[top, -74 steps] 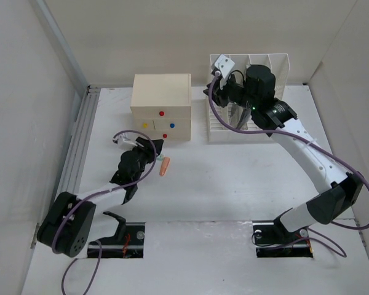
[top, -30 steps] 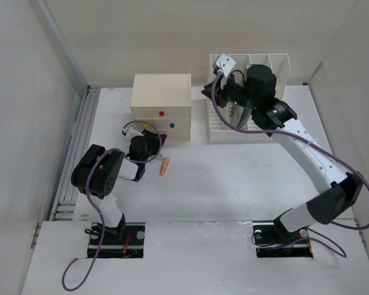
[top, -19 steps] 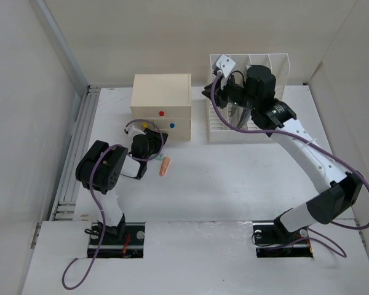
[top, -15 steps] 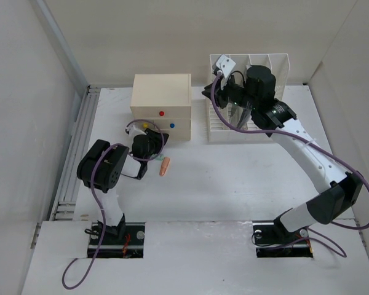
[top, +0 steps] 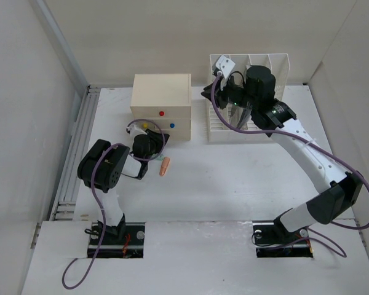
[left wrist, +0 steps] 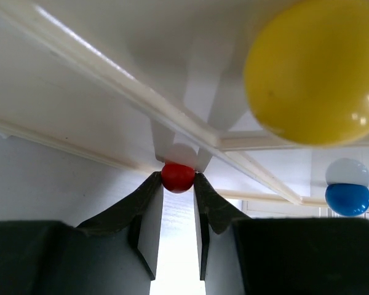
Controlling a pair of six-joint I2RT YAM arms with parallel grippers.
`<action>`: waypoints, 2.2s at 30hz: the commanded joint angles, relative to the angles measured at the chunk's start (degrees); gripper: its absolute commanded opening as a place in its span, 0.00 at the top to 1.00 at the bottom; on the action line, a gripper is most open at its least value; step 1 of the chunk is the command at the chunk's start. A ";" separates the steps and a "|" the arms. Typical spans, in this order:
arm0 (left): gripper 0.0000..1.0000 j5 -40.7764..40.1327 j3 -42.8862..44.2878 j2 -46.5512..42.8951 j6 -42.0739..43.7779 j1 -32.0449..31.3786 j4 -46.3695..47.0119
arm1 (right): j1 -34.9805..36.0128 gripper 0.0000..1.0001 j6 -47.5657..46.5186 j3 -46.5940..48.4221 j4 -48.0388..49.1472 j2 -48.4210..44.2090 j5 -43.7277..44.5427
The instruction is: Organize the desk
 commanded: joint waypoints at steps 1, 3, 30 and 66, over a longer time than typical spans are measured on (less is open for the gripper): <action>0.96 -3.72 -1.48 -1.96 0.34 0.09 0.60 | -0.31 0.75 0.86 -0.08 2.78 -0.15 -2.24; 0.96 -3.72 -3.42 -3.02 -0.27 0.09 1.82 | -0.31 0.75 0.86 -0.08 2.78 -0.15 -2.25; 0.96 -8.64 -23.90 -17.88 -7.21 -11.78 2.35 | -0.31 0.76 1.91 -0.08 3.31 -0.15 -5.50; 0.83 -11.72 -10.80 -24.29 -1.15 -10.11 -19.27 | -0.31 0.76 2.44 -0.08 3.31 -0.07 -7.08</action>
